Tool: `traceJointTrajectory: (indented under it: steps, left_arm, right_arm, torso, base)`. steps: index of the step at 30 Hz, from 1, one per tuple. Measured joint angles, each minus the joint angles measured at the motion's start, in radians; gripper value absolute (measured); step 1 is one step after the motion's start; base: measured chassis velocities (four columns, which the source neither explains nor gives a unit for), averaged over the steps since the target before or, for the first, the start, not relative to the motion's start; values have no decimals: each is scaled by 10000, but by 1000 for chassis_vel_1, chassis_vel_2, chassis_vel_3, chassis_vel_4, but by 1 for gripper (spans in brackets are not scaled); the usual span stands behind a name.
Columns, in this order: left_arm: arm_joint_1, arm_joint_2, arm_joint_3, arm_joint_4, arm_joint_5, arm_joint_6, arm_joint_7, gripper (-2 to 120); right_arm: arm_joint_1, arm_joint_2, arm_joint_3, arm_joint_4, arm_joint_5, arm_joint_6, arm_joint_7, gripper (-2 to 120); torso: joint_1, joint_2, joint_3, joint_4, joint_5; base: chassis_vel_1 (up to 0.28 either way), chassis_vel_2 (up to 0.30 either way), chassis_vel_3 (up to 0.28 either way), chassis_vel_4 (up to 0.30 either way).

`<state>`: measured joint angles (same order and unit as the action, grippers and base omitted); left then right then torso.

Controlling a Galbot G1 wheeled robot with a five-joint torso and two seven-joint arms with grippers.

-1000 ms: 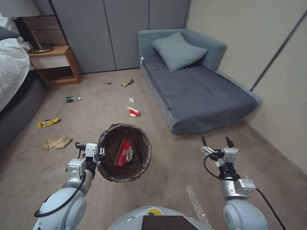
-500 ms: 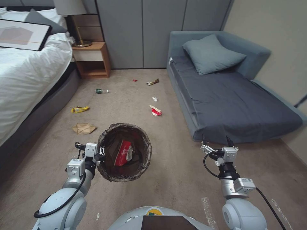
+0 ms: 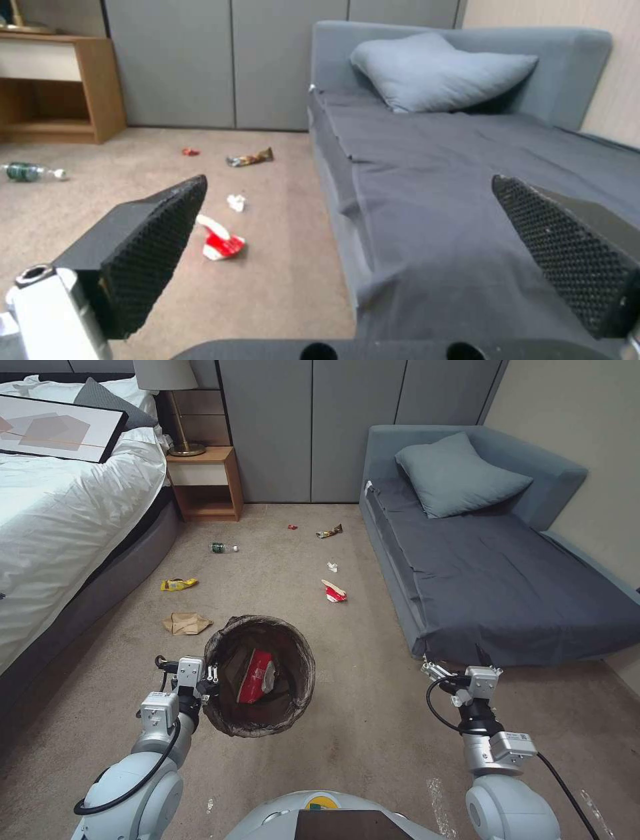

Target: Pick up the trash bin, then pick up the garbage from the floor and place it into the trash bin.

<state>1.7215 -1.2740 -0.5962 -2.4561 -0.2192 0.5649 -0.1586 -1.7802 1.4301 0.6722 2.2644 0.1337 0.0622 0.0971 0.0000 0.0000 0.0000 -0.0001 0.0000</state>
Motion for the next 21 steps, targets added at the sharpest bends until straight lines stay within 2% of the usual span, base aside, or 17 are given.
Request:
traceJointTrajectory:
  steps: [12, 21]
  left_arm:
    - [24, -38, 7, -64, 4, -30, 6, 3]
    - [23, -16, 4, -67, 6, -38, 25, 3]
  right_arm:
    - [-75, 81, -13, 125, -15, -112, 153, 100]
    - [-119, 135, -27, 134, -63, -104, 151, 100]
  torso:
    - [-1, 0, -1, 1, 0]
    - [0, 0, 0, 0, 0]
  base:
    - [0, 0, 0, 0]
    - [-81, 71, 66, -74]
